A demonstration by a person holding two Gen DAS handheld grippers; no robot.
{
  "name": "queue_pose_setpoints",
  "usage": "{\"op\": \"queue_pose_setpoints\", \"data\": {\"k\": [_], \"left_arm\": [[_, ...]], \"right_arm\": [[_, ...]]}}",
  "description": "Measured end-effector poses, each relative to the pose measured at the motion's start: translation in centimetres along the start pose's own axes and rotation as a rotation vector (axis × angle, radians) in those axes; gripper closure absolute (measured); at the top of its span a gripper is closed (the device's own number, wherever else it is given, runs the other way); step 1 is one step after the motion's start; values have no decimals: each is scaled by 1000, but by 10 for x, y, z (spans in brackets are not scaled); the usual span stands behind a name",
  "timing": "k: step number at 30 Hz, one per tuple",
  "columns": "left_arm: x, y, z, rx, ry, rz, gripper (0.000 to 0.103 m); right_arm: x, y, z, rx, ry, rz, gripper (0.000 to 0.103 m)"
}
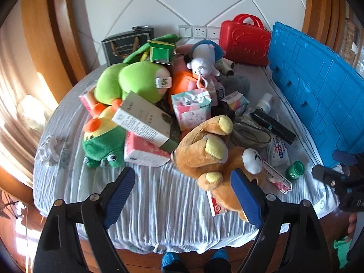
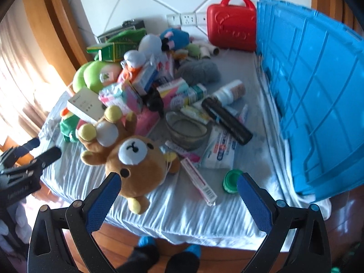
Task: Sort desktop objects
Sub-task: 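Close both grippers on the brown teddy bear plush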
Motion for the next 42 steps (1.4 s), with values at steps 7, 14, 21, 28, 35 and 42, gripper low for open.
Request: {"op": "queue_pose_setpoints", "data": {"k": [7,14,21,28,35,42], "left_arm": [[15,-66,-24,-70,-185,51,17],[1,-95,-10,-143,-352,157,17],[-6,-107,2,-185,-470,203,17],[-6,-122,10,-212,-477,276,15],[-7,-136,18,-247,-440,303,15],[-5,-142,20,-226,-398,320,15]], "right_arm": [[-6,-23,13,-45,-177,29,0],[-31,-52,24,-76,-377,14,0],[-53,-93,24,-85,-498,-60,0],[-62,-121,23,-109,-467,-35,0],[-62,-133,21,-98,-435,-65,0],[-56,-139,20,-70,-390,-109,0]]}}
Point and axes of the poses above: each gripper's, at about its wrist camera, not at the fingertips, and y roughly against the way its jaws point, x to its right, z to its underside, the point moved 1 cm from there along -y, roughly the way its jaws point, and after that the axes turned 5 degrees about y, right-handed, at the moved point
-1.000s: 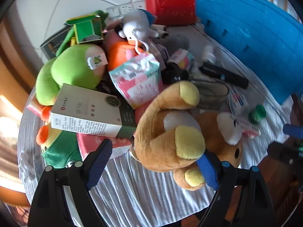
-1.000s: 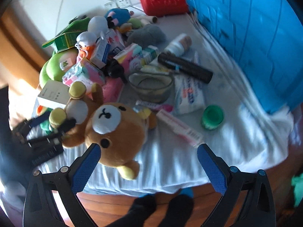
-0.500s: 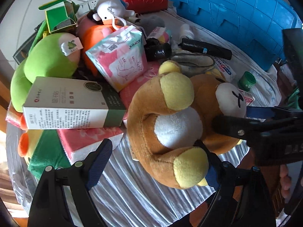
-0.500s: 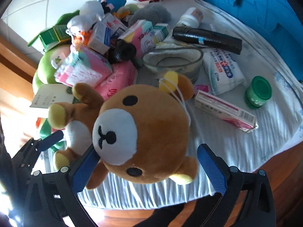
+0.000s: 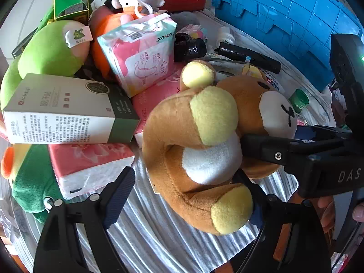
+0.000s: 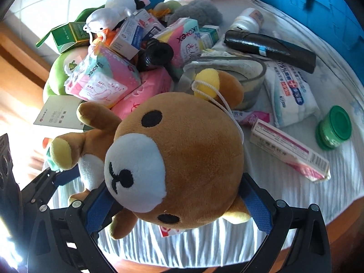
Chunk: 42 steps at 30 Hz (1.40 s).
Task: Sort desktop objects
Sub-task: 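Close both grippers on the brown teddy bear plush, then lift the brown bear with both grippers and carry it over the bin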
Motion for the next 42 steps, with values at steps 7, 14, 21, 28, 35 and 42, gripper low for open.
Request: {"op": "queue_pose_setpoints", "data": {"k": [7,14,21,28,35,42], "left_arm": [[1,-12,1,-13,49,17,15],[7,-4,5,4,32,3,31],[16,41,3,122,-17,-7,32],[20,90,-13,250,-49,6,32],[30,133,-36,374,-91,28,31],[52,170,-69,486,-128,51,31]], "right_arm": [[5,-7,1,9,31,-45,0],[-10,-3,3,-20,125,2,7],[-21,38,9,74,136,-25,9],[-43,88,-15,197,176,7,9],[-63,138,-34,317,215,62,9],[-64,193,-50,435,246,114,9]]}}
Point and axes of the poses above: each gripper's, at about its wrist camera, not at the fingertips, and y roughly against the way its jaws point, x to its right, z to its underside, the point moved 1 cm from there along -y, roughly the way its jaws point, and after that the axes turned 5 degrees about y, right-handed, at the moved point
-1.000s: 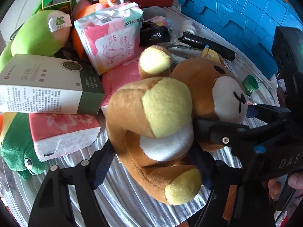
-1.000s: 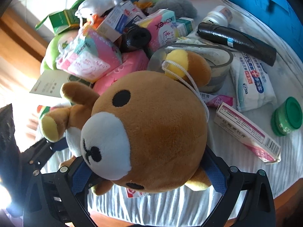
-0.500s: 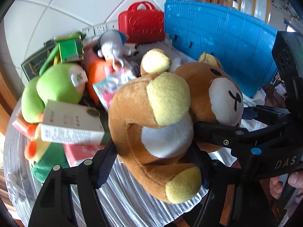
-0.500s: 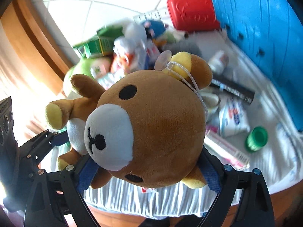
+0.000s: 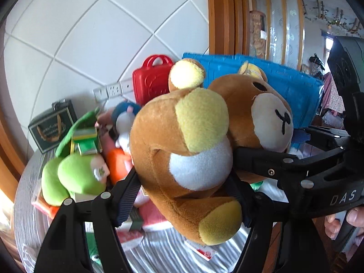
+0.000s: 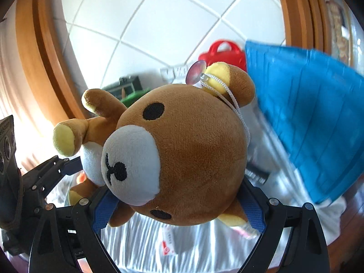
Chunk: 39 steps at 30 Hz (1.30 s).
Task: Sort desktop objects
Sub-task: 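Lift the brown bear with both grippers and carry it over the bin, then release the brown bear into the blue bin and withdraw both grippers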
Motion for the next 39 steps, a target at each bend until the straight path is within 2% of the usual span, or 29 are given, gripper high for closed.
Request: {"op": "queue_pose_setpoints", "data": {"k": [7,10,15,19,24,29,32,35,39], "left_arm": [[41,1,-53,101,-25,14,31],[74,-1,-79,154,-30,14,31],[151,-15,-128,248,-27,19,30],[220,-38,-162,262,-14,20,30],[305,-78,-193,224,2,28,30],[370,-123,-207,132,5,26,30],[398,-146,-205,61,7,25,30],[420,-165,-202,-14,12,-11,29],[441,-175,-199,-47,3,-39,29]], "right_arm": [[37,40,-39,89,31,34,9],[65,60,-58,129,47,48,9],[143,103,-93,205,101,77,9],[214,126,-110,216,128,88,8],[307,142,-121,190,137,101,8],[392,138,-113,126,93,78,8],[429,129,-100,83,72,69,8],[458,119,-89,37,54,61,8],[477,110,-80,9,29,57,8]]}}
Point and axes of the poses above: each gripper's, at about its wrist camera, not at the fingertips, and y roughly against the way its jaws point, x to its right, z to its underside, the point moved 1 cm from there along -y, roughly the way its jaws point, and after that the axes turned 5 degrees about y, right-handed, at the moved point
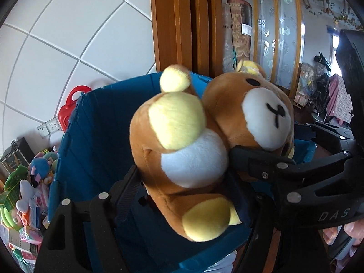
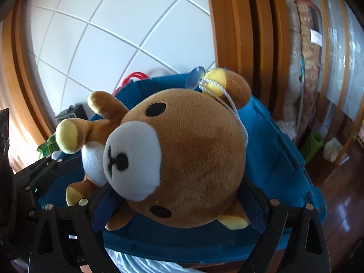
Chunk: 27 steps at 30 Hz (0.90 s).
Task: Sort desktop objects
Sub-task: 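Release the brown bear into the blue bin and withdraw both grippers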
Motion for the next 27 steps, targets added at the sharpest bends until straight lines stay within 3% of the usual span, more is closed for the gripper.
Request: {"op": "queue_pose_setpoints", "data": {"k": [8,13,15,27], "left_arm": [[16,6,9,22,-25,-22,29],[11,11,11,33,-19,-40,28],[9,15,13,41,-15,-47,28],[-17,51,26,122,49,-76,22]], "right_arm": [[7,6,3,6,18,19,8],[4,15,4,22,19,68,7],[6,18,3,25,11,77,0],[-15,51,12,85,36,147,0]]}}
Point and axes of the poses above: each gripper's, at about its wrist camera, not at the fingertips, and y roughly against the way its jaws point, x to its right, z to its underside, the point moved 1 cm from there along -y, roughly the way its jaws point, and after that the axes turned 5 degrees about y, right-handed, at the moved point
